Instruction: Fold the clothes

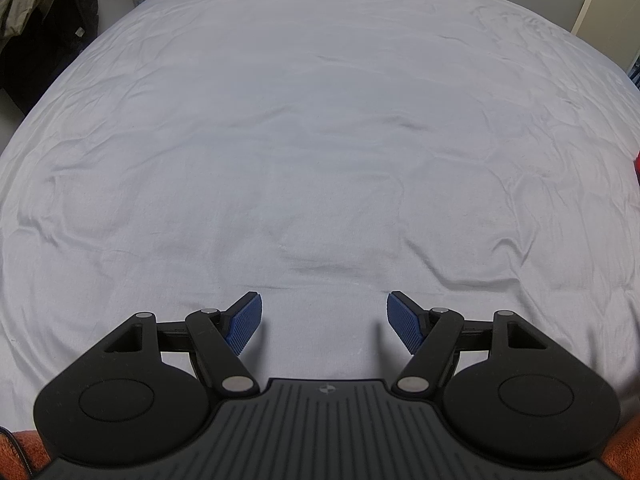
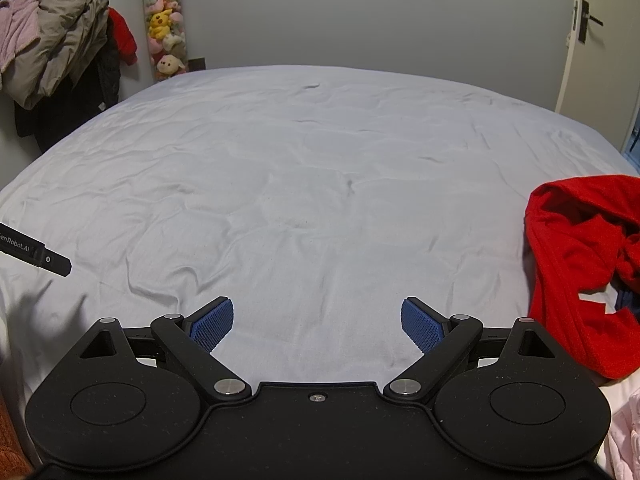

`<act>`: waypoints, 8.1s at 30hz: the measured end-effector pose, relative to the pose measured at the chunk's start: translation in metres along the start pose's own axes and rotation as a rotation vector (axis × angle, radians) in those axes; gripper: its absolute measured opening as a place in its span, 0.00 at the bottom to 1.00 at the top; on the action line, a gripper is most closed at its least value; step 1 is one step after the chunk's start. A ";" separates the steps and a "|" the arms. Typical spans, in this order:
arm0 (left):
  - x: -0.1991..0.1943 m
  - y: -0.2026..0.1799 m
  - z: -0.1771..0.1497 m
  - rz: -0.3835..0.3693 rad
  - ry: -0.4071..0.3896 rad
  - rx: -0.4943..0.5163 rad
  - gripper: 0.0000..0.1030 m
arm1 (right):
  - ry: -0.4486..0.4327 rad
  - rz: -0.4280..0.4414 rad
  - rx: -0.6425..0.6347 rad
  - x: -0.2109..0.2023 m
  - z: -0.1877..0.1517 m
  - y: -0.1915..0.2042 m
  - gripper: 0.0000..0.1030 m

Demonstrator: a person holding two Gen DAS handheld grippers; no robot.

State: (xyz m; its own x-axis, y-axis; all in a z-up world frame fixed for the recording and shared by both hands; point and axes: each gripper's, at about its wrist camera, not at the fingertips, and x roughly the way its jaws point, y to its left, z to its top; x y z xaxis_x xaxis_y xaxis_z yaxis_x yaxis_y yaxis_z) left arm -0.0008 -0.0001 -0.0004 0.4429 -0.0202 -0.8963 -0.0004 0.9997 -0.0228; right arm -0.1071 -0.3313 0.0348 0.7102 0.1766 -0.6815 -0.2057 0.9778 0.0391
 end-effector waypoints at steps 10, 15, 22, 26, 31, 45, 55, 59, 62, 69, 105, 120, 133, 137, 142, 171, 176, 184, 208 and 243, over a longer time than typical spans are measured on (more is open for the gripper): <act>0.001 0.001 -0.003 0.001 0.003 0.001 0.66 | -0.001 -0.001 0.001 0.001 0.000 0.000 0.87; 0.001 0.000 -0.002 0.003 0.006 0.002 0.66 | -0.001 -0.001 -0.001 0.000 -0.002 0.002 0.87; 0.001 0.001 -0.003 0.002 0.008 0.003 0.66 | 0.002 0.001 0.001 0.001 -0.001 0.001 0.87; 0.001 0.001 -0.003 0.000 0.009 0.004 0.66 | 0.002 0.001 0.000 0.001 -0.001 0.001 0.87; 0.001 0.002 -0.003 0.002 0.010 0.003 0.66 | 0.003 0.000 -0.001 0.001 -0.001 0.001 0.87; 0.002 -0.001 -0.001 0.002 0.020 0.006 0.66 | 0.005 -0.010 0.002 -0.002 0.001 0.002 0.87; -0.006 -0.017 0.005 -0.045 -0.002 0.087 0.66 | -0.056 -0.002 0.162 -0.021 0.004 -0.021 0.87; -0.010 -0.030 0.009 -0.124 -0.022 0.103 0.66 | -0.062 0.017 0.247 -0.030 0.007 -0.039 0.87; -0.016 -0.047 0.015 -0.152 -0.047 0.145 0.67 | -0.079 0.015 0.277 -0.038 0.008 -0.049 0.87; -0.027 -0.096 0.042 -0.228 -0.059 0.254 0.70 | -0.120 -0.100 0.259 -0.064 0.017 -0.091 0.86; 0.055 -0.389 0.108 -0.602 0.203 0.343 0.43 | 0.077 -0.322 0.226 -0.042 0.012 -0.309 0.37; 0.088 -0.442 0.108 -0.615 0.304 0.311 0.43 | 0.144 -0.258 0.397 0.007 0.004 -0.356 0.44; 0.077 -0.436 0.113 -0.501 0.220 0.374 0.03 | 0.100 -0.290 0.310 0.004 0.018 -0.346 0.01; 0.064 -0.418 0.125 -0.467 0.176 0.368 0.03 | 0.057 -0.349 0.250 -0.020 0.033 -0.337 0.01; 0.044 -0.384 0.145 -0.408 0.109 0.344 0.03 | 0.000 -0.419 0.188 -0.054 0.055 -0.326 0.01; -0.253 -0.091 0.201 -0.039 -0.538 0.153 0.03 | -0.469 -0.413 -0.155 -0.236 0.199 -0.107 0.01; -0.299 -0.075 0.203 0.008 -0.666 0.120 0.03 | -0.525 -0.342 -0.185 -0.265 0.216 -0.063 0.01; -0.357 -0.044 0.218 0.053 -0.810 0.054 0.03 | -0.535 -0.211 -0.228 -0.296 0.228 -0.013 0.01; -0.147 -0.035 0.247 0.103 -0.470 0.046 0.03 | -0.274 -0.249 -0.101 -0.093 0.234 -0.059 0.01; 0.094 -0.084 0.364 0.188 -0.295 0.209 0.31 | 0.048 -0.228 0.060 0.247 0.277 -0.141 0.35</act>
State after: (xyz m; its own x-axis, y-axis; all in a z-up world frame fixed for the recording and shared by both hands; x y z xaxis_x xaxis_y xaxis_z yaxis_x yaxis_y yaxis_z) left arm 0.3674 -0.0819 0.0784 0.6905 0.1361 -0.7104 0.0632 0.9670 0.2468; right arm 0.2841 -0.3949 0.0632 0.7006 -0.0538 -0.7115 -0.0022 0.9970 -0.0775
